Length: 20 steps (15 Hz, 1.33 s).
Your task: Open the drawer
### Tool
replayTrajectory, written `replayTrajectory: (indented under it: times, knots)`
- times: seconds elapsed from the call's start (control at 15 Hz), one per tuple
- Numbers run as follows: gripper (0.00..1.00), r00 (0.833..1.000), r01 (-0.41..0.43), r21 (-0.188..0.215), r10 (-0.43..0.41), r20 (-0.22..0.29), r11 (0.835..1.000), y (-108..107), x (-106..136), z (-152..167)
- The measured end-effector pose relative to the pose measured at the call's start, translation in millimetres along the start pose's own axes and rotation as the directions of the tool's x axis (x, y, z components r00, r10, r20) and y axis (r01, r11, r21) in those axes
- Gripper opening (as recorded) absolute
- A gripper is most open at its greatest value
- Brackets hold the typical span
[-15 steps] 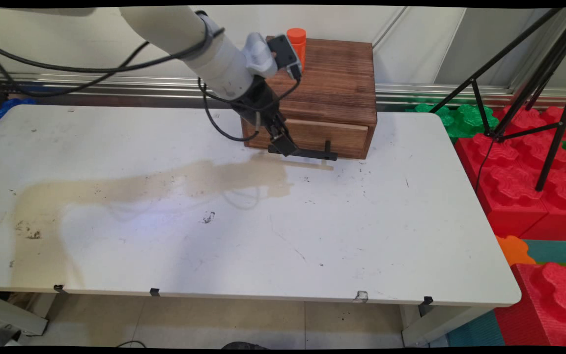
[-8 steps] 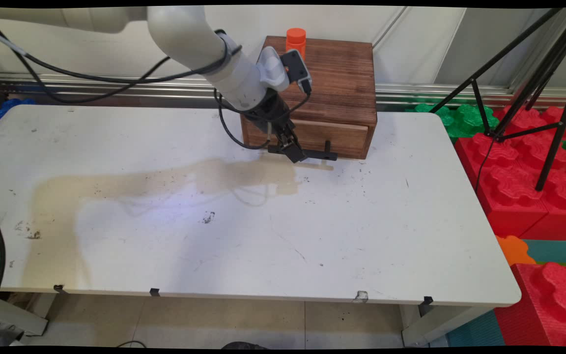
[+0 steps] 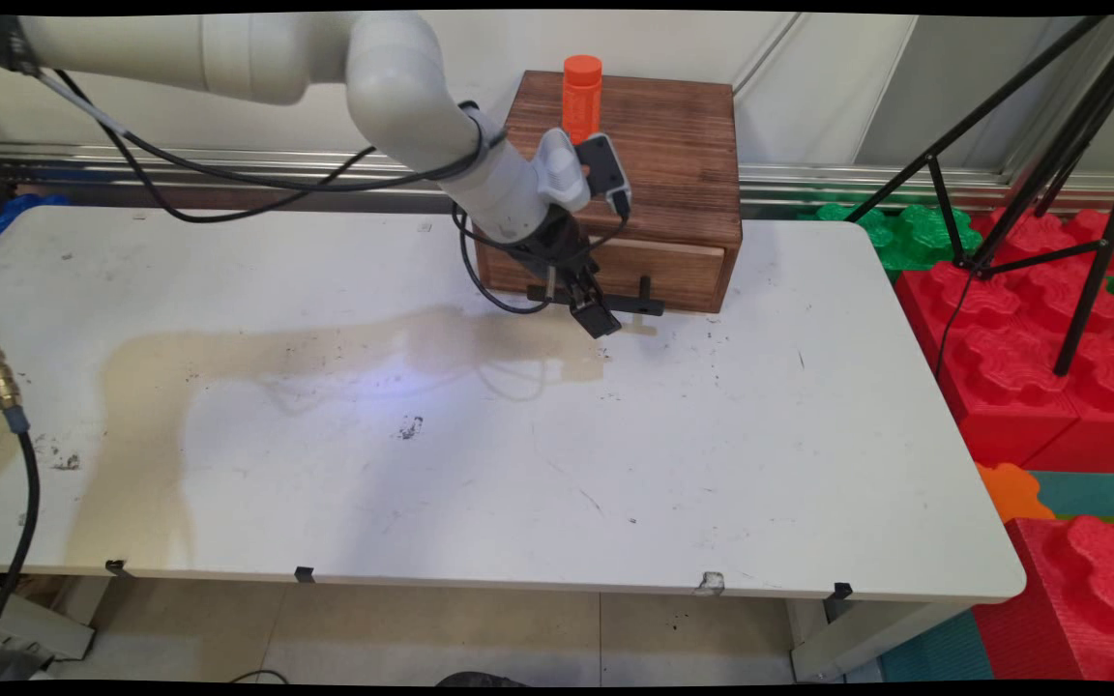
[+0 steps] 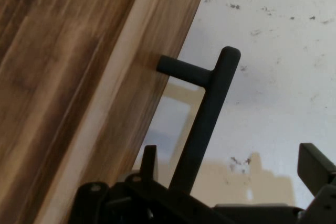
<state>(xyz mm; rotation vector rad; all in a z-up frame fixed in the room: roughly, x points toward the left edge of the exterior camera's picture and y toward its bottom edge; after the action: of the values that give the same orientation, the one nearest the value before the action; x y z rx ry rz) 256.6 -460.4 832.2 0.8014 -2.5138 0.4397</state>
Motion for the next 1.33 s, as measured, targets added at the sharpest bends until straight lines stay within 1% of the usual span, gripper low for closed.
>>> replayTrajectory:
  times: [0.33, 0.73, 1.33]
  knots:
    - [1.00, 1.000, -0.015, -0.019, 0.015, -0.002, 1.000, -1, -3, 25]
    - [1.00, 1.000, -0.024, -0.032, 0.024, 0.004, 0.999, 1, -8, 44]
    - [1.00, 0.999, -0.034, -0.043, 0.035, 0.012, 0.998, 11, -12, 48]
